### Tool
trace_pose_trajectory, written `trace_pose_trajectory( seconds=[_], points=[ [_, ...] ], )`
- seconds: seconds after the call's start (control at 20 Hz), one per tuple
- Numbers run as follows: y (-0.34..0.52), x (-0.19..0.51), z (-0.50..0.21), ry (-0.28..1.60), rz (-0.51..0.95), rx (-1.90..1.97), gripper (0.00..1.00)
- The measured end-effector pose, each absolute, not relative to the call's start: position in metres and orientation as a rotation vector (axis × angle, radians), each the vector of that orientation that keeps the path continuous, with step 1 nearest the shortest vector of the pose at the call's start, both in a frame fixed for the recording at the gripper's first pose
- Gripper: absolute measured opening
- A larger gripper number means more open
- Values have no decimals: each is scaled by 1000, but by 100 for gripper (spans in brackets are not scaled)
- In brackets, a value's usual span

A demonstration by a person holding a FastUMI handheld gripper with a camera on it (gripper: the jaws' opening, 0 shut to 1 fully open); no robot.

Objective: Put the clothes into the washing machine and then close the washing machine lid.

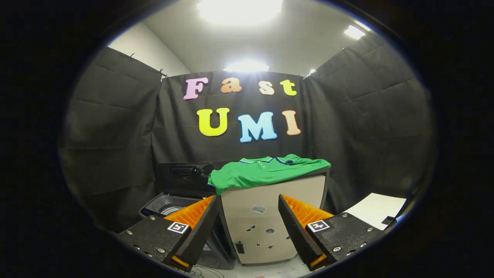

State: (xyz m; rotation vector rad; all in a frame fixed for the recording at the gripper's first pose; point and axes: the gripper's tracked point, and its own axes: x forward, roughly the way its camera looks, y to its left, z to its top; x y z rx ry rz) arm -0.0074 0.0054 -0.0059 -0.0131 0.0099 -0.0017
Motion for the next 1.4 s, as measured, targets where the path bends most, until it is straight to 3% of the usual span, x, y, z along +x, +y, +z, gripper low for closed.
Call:
trace_pose_trajectory(
  seconds=[1.4],
  points=[
    [12,-9,12,-16,-2,-17,95]
  ],
)
